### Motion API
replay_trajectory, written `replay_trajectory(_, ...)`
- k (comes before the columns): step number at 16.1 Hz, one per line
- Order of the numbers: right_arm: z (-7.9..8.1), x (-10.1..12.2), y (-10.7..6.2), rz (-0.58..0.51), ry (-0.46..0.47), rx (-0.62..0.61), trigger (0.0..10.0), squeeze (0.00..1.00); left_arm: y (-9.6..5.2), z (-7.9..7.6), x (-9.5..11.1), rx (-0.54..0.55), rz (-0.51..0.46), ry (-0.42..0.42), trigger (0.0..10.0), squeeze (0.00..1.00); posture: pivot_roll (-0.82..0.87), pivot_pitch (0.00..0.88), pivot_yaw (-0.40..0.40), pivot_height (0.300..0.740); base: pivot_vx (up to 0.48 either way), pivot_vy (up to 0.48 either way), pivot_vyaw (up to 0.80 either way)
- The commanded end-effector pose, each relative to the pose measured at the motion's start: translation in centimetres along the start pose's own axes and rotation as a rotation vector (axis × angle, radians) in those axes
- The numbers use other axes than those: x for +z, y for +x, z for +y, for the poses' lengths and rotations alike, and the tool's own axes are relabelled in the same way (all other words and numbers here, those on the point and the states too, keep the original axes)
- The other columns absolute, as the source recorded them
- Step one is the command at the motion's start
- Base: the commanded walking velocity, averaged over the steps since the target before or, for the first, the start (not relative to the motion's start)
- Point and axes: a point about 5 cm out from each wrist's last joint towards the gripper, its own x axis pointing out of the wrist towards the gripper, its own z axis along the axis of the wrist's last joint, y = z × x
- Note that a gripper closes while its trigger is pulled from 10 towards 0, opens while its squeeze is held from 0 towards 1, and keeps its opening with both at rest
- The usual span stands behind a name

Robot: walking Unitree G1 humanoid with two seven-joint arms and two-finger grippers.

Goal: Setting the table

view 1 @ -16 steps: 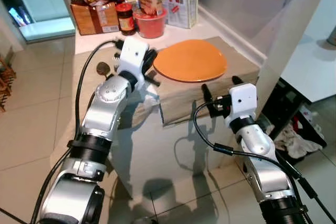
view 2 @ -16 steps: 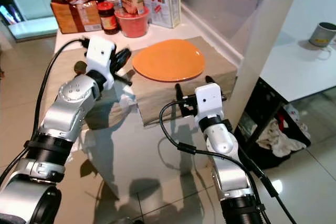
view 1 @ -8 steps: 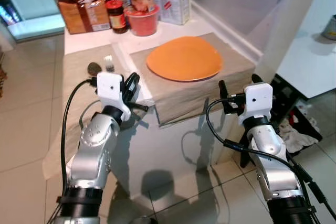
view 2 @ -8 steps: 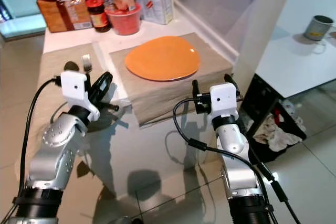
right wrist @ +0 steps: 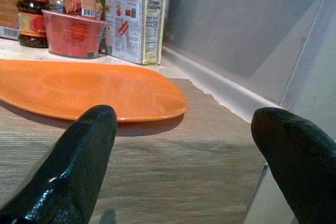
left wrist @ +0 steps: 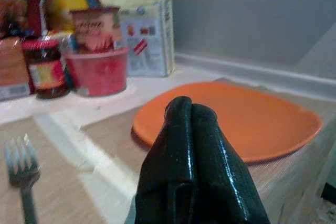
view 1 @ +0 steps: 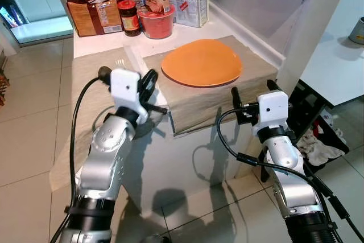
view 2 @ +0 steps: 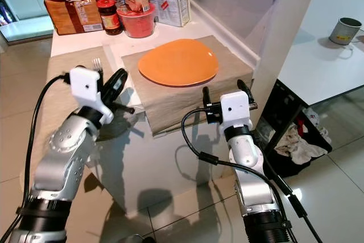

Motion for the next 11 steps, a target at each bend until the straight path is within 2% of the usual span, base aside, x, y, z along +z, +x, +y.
replay_trajectory(1,-0.23,0.64,0.11,-0.036,-0.010,-0.016,10.0,0.00,0.16,-0.22,0.69,-0.019,-0.017,0.015,0.0,0.00,-0.04,0.000,0.078,0.740,0.469,0.000,0.00)
replay_trajectory(6,-0.39,0.90,0.41,-0.057,-0.025,-0.021,10.0,0.00,0.30,-0.51,0.97,-0.007,-0.044,-0.006,0.0,0.00,-0.03,0.000,0.071,0.740,0.480,0.000,0.00)
replay_trajectory(11,-0.16,0.95,0.65,-0.063,-0.024,0.004,10.0,0.00,0.28,-1.07,0.61,0.018,-0.027,-0.016,0.0,0.00,-0.03,0.000,0.061,0.740,0.469,0.000,0.00)
